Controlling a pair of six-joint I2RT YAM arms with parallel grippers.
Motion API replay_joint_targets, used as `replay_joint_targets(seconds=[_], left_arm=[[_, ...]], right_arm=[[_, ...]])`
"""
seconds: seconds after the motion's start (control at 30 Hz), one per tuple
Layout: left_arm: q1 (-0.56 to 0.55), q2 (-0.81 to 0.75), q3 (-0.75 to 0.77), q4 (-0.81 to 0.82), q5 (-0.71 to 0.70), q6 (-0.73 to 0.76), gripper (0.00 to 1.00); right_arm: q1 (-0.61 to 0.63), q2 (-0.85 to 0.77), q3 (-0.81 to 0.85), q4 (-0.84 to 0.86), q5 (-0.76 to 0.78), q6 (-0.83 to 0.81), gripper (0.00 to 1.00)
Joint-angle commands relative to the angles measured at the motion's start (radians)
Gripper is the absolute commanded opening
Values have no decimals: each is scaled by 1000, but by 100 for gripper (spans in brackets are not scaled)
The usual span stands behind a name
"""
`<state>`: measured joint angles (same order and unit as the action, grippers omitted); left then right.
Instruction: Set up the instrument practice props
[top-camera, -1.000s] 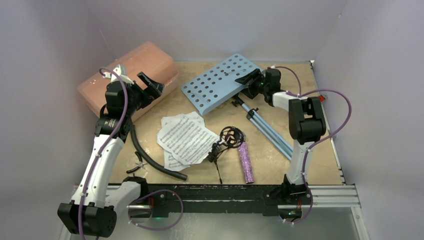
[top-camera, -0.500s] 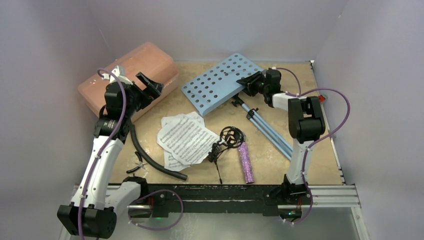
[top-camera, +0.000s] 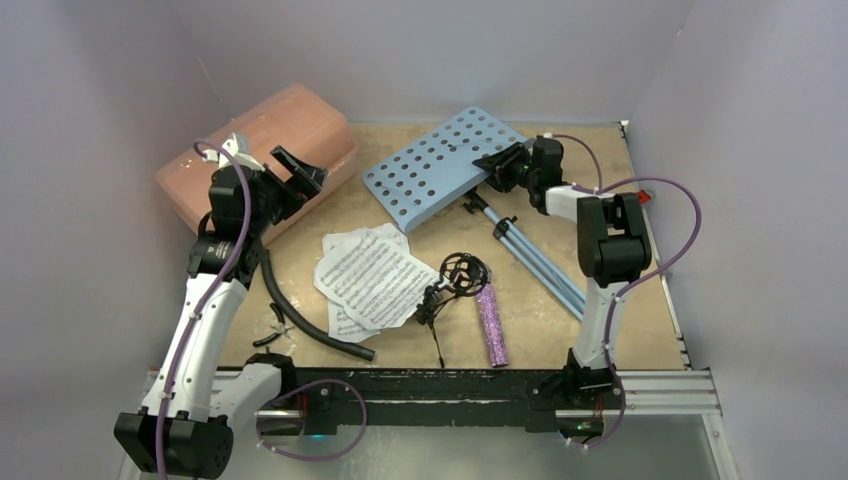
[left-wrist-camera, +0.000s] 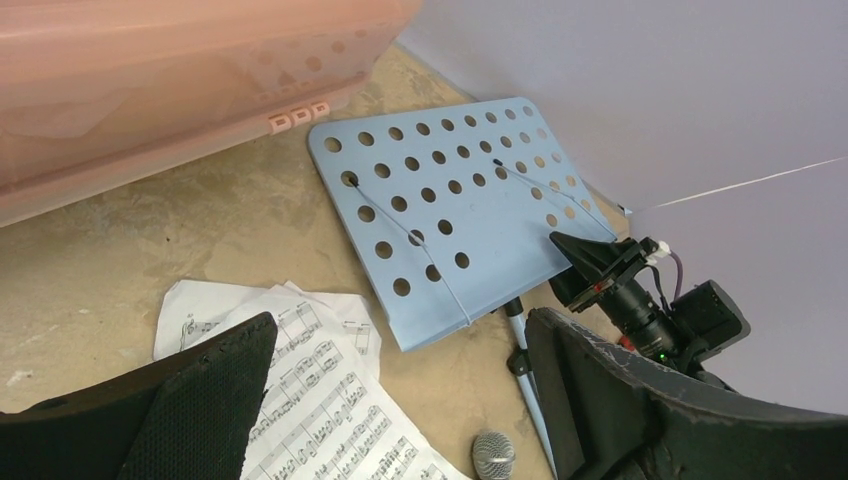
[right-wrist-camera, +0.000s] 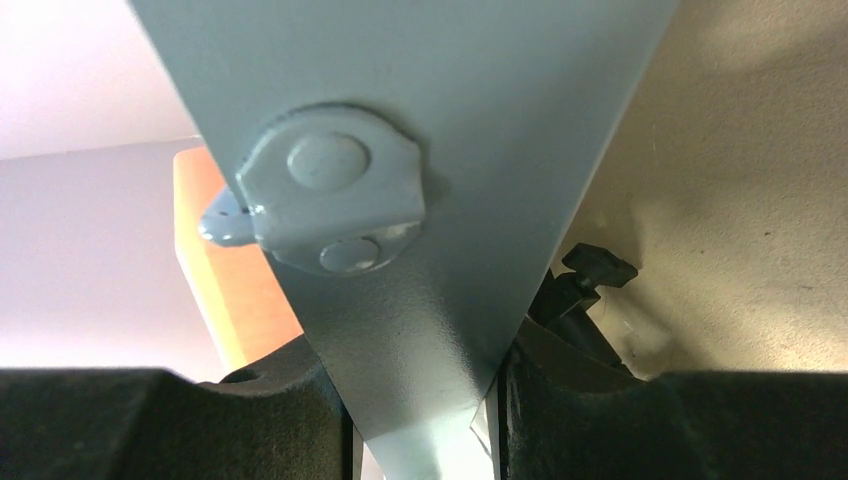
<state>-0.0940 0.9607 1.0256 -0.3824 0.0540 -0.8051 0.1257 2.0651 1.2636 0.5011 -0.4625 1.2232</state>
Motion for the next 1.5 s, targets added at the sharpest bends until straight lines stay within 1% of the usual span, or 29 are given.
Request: replay_joint_targets(seconds=[0.0, 0.23, 0.53, 0.67, 0.8, 1.0, 1.1, 1.23, 1.47], left_arm=[[-3, -6, -14, 34, 12, -18, 93], [-3, 11, -30, 93, 44, -51, 93], [-1, 40, -50, 167, 90, -105, 93], [-2, 50, -52, 196, 95, -102, 92], [-2, 71, -51, 233, 120, -97, 91], [0, 111, -48, 319, 180, -61, 90], [5, 145, -11, 331, 197, -16, 90], [16, 209, 74, 296, 234, 37, 90], [67, 300, 269, 131, 293, 165, 91]], right_arm=[[-16, -158, 52, 99, -86, 9, 0], [-37, -270, 58, 84, -98, 12, 0], [-48, -375, 59, 95, -123, 72, 0], [-49, -428, 44, 123, -142, 112, 0], [-49, -481, 61, 103, -154, 106, 0], [-49, -540, 60, 159, -206, 122, 0], [-49, -564, 41, 227, -228, 156, 0], [-50, -606, 17, 256, -253, 183, 0], [-47, -643, 39, 239, -302, 192, 0]])
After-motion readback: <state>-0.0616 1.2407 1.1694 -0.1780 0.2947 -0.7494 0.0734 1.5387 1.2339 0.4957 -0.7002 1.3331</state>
